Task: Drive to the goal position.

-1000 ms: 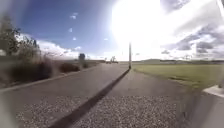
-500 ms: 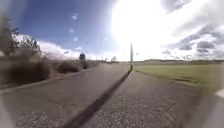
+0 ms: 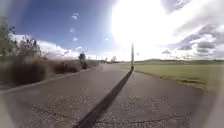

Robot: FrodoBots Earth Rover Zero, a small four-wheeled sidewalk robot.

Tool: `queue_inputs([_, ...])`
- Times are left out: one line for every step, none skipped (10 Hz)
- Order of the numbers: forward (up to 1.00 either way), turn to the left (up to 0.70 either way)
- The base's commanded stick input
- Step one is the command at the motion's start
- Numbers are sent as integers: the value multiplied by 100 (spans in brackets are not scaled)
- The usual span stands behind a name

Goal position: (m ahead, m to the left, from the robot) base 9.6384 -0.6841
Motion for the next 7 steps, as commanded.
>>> queue_inputs([71, 0])
queue_inputs([79, 0])
queue_inputs([85, 0])
queue_inputs([85, 0])
queue_inputs([85, 0])
queue_inputs([92, 0])
queue_inputs([99, 0])
